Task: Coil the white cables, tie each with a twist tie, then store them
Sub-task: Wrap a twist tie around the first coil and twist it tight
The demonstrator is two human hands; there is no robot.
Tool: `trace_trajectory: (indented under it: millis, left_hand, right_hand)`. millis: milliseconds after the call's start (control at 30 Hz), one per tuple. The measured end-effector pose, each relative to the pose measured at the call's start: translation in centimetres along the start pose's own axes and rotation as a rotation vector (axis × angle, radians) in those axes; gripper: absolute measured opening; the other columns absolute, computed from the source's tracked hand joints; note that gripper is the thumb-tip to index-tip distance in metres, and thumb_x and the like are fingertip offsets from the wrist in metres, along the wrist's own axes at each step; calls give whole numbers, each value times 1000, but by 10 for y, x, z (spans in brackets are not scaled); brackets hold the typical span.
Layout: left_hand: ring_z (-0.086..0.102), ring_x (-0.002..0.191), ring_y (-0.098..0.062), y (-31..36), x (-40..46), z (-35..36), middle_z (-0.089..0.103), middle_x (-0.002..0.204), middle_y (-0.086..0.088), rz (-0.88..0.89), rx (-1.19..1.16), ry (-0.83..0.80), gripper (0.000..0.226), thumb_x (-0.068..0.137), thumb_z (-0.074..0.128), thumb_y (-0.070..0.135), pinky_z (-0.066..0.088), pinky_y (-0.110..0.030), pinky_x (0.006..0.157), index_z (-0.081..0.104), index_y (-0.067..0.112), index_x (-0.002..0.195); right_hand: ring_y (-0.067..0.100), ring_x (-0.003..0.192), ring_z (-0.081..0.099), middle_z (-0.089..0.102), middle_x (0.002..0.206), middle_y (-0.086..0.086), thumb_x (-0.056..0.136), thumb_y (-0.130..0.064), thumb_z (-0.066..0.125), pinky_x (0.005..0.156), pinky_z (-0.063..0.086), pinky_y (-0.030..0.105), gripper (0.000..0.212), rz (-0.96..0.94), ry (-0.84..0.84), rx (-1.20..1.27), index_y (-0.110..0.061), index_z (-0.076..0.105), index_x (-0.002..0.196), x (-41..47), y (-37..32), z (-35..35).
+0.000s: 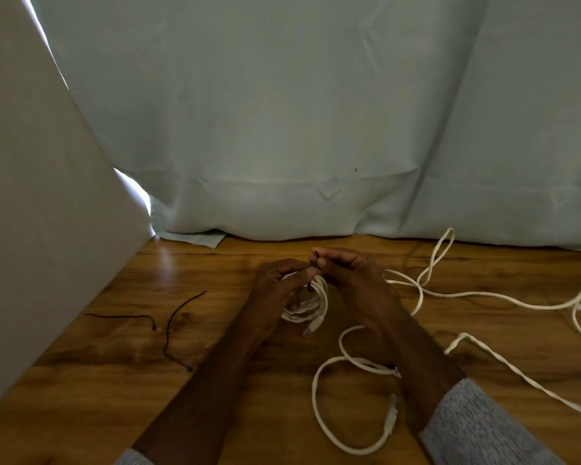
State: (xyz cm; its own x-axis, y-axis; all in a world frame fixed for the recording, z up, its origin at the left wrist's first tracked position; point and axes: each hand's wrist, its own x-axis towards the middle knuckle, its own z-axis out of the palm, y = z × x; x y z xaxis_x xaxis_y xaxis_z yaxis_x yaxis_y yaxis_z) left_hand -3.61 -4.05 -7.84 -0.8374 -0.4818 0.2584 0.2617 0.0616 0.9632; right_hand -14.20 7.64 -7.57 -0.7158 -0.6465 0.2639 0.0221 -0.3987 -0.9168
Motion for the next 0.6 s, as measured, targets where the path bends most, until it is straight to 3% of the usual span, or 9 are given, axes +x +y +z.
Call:
trace_trajectory:
  millis: [267,433,600]
  left_hand:
    - [56,51,-7,1,0,-2,71,72,-2,16,-22,-25,17,90,65,5,39,-20,44,79,14,85]
    - [54,48,-7,2,0,-3,71,74,-2,22,-7,-27,15,91,63,5,38,-21,43,77,10,88]
    - [56,50,-8,3,0,-3,73,75,2,32,-31,-41,26,92,61,3,39,-21,44,78,18,79]
  right_hand:
    - [22,83,75,78,90,11,79,8,69,76,59,32,28,-42,-41,-36,-16,81,86,-2,2,-5]
    - [27,86,73,77,91,14,75,6,72,81,60,37,21,-41,-44,-38,-10,80,85,0,5,-8]
    - [32,89,72,76,94,20,72,0,75,85,58,44,17,-55,-37,-70,-8,79,87,1,8,-11]
